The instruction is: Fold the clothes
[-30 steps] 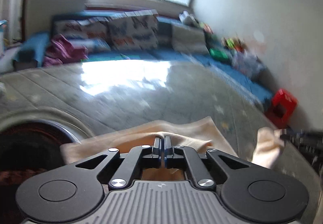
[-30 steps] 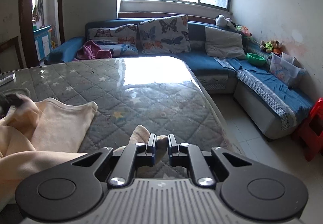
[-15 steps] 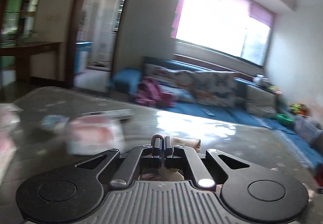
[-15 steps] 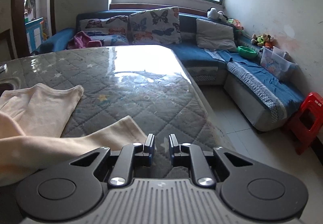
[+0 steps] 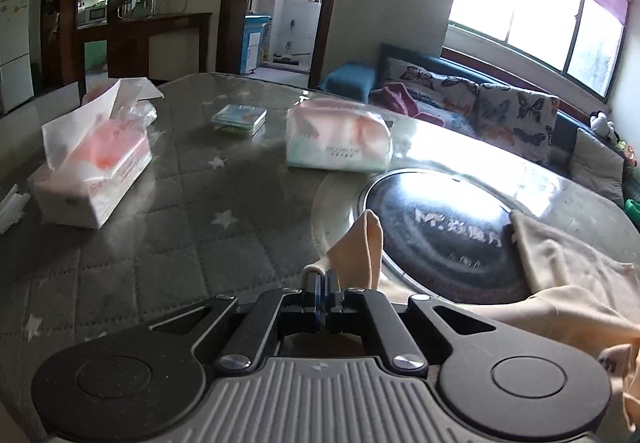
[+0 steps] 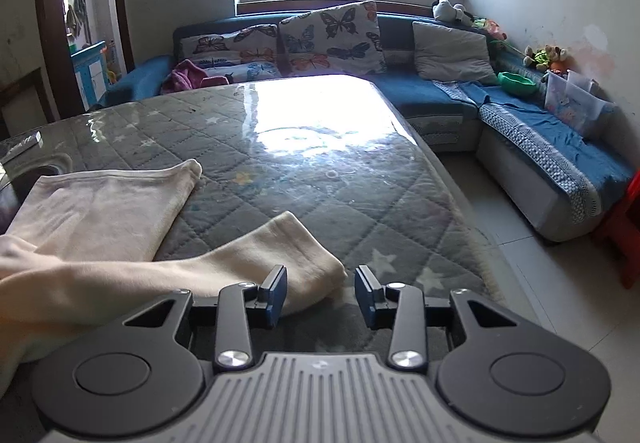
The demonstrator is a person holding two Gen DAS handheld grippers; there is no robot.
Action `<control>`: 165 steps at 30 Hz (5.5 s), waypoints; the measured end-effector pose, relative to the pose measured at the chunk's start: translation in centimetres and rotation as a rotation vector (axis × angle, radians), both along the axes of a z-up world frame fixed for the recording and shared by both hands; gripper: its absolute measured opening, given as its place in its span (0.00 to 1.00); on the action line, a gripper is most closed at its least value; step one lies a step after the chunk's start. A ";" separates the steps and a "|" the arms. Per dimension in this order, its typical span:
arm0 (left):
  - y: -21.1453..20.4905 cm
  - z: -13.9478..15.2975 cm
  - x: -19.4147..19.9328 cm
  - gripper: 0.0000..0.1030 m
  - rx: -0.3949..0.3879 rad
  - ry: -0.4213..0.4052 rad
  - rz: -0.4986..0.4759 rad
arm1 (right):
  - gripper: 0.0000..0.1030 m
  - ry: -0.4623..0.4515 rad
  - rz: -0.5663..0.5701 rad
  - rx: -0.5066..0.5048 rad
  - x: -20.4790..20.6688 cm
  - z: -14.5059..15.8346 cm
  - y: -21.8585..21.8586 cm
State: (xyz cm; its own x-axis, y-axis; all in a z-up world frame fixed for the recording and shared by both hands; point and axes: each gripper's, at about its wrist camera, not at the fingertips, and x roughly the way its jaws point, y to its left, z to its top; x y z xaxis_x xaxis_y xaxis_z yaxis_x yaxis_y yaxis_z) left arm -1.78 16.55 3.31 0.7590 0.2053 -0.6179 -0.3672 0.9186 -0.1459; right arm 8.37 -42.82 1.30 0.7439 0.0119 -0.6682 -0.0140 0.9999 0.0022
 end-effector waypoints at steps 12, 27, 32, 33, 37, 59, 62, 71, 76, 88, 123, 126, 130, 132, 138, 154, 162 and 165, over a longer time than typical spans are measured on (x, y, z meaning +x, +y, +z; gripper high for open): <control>-2.2 -0.7 0.1 0.06 -0.010 0.065 -0.130 | 0.35 0.021 0.128 -0.043 5.4 -0.7 2.4; -13.8 1.6 0.3 0.42 -0.032 -0.034 -0.661 | 0.06 -0.128 0.124 -0.008 0.0 3.2 0.0; -17.4 0.3 1.3 0.44 -0.003 -0.012 -0.777 | 0.04 -0.205 0.062 0.019 -5.9 5.2 -2.5; -17.7 0.0 1.5 0.44 0.003 -0.006 -0.787 | 0.04 -0.212 0.049 0.022 -6.7 5.4 -2.9; -18.9 -1.2 2.0 0.37 0.029 0.021 -0.813 | 0.04 -0.190 -0.011 0.012 -10.5 5.0 -4.8; -17.6 0.4 -5.5 0.10 0.107 0.022 -0.963 | 0.38 0.012 0.196 -0.072 -5.9 -1.6 0.5; -17.6 1.3 -5.1 0.10 0.118 -0.018 -0.965 | 0.40 0.041 0.191 -0.111 -6.1 -1.4 0.2; -21.7 0.7 -2.9 0.16 0.071 -0.067 -1.111 | 0.43 0.074 0.054 -0.052 -6.3 -0.8 -3.3; -24.9 -1.1 -2.9 0.29 0.136 -0.028 -1.194 | 0.41 0.050 0.018 0.090 -5.7 -0.7 -4.6; -26.2 -1.8 -4.1 0.08 0.076 -0.023 -1.249 | 0.09 -0.070 0.018 -0.206 -7.4 1.2 -1.8; -10.5 -0.3 -4.7 0.32 0.068 -0.016 -0.651 | 0.24 0.085 0.959 -0.019 -11.6 0.0 20.4; -6.9 -0.3 -3.6 0.32 0.093 -0.004 -0.422 | 0.23 0.098 1.002 -0.038 -12.0 0.2 20.4; -2.6 -1.1 -1.6 0.38 0.120 0.037 -0.152 | 0.23 0.113 1.004 -0.025 -11.4 0.5 19.9; -0.7 -1.7 -0.4 0.42 0.104 0.067 -0.058 | 0.23 0.121 1.008 -0.029 -11.3 0.4 19.9; 1.0 -2.7 1.8 0.34 0.110 0.071 -0.001 | 0.23 0.132 1.014 -0.039 -11.1 0.3 20.0; 1.3 -3.4 5.1 0.12 0.254 0.043 -0.027 | 0.26 0.151 1.034 -0.036 -10.7 0.4 19.9; -0.3 -0.3 3.9 0.15 0.200 0.000 -0.051 | 0.28 0.124 0.971 0.020 -9.6 2.2 18.2; -3.6 0.9 3.9 0.15 0.151 -0.036 -0.207 | 0.28 0.107 0.893 0.009 -8.2 2.7 16.9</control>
